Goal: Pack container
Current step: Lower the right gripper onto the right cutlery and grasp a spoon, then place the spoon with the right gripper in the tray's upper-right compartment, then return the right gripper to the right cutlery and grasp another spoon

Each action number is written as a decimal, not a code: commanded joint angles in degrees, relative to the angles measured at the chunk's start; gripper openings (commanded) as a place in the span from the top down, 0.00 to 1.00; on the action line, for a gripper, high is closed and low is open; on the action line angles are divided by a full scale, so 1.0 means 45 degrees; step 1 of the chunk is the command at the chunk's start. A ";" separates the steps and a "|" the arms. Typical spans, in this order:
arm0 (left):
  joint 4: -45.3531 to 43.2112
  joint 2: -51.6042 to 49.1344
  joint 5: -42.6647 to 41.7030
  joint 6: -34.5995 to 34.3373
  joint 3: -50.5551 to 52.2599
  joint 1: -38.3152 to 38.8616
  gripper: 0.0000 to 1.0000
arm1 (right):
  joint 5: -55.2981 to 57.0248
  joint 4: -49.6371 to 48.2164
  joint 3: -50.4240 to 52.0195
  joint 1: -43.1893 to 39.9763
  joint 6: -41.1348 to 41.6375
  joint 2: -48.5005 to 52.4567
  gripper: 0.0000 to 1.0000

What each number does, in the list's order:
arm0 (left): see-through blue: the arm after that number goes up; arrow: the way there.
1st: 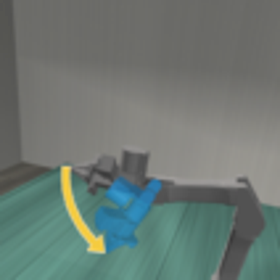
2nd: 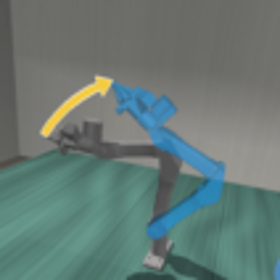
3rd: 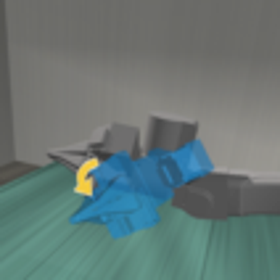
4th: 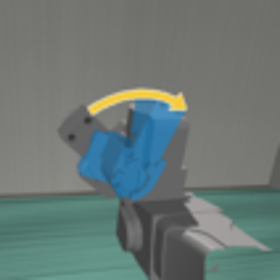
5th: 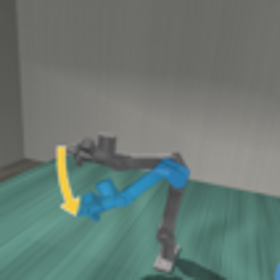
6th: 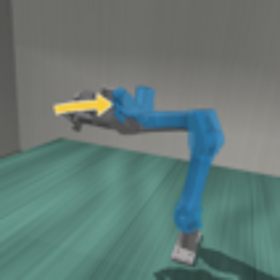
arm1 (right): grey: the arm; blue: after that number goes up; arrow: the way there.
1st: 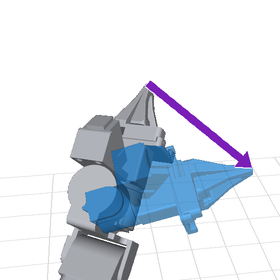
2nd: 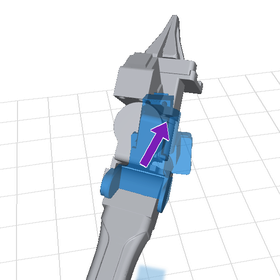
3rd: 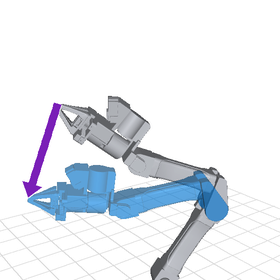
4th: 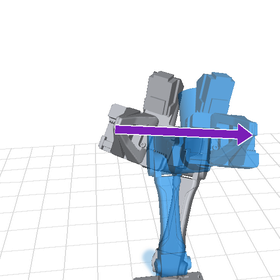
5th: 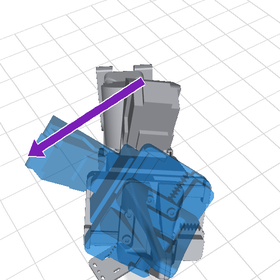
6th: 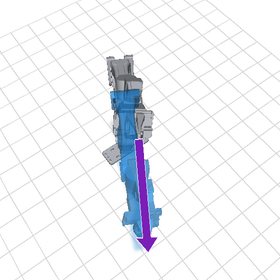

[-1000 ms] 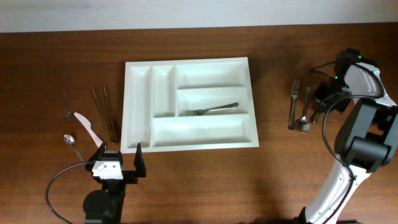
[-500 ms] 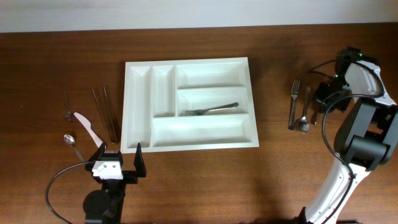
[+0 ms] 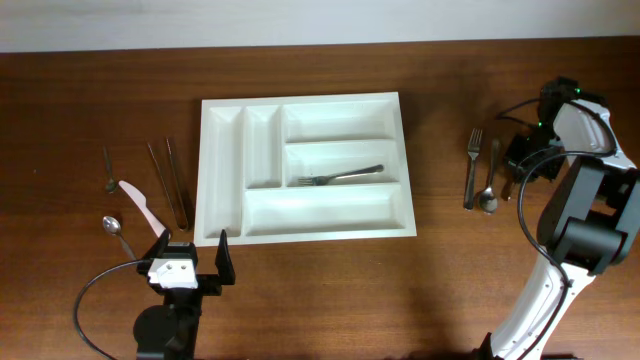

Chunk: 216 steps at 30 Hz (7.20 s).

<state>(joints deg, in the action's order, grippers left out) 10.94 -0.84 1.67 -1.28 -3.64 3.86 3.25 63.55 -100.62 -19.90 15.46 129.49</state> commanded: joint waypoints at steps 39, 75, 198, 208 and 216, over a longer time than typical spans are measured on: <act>-0.0034 0.0121 -0.0102 0.0199 0.0097 0.0024 0.01 | -0.4090 0.2307 -0.5474 0.3191 -0.5372 0.0209 0.96; -0.0034 0.0121 -0.0097 0.0199 0.0097 0.0024 0.01 | -0.4750 -0.2467 -0.3007 0.7485 -1.7000 0.0491 0.96; -0.0034 0.0121 -0.0102 0.0199 0.0097 0.0024 0.01 | -0.0583 -0.0563 0.1647 0.1812 0.1049 0.0374 0.96; -0.0034 0.0121 -0.0097 0.0199 0.0097 0.0024 0.01 | -0.0520 0.1574 -0.1710 0.1812 0.0607 0.0374 0.96; -0.0034 0.0121 -0.0097 0.0199 0.0097 0.0024 0.01 | -0.0461 0.2545 -0.3526 0.1865 -0.0083 0.0374 0.96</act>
<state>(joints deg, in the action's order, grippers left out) 10.94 -0.84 1.67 -1.28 -3.64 3.86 0.38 74.08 -113.40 -11.64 17.67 130.91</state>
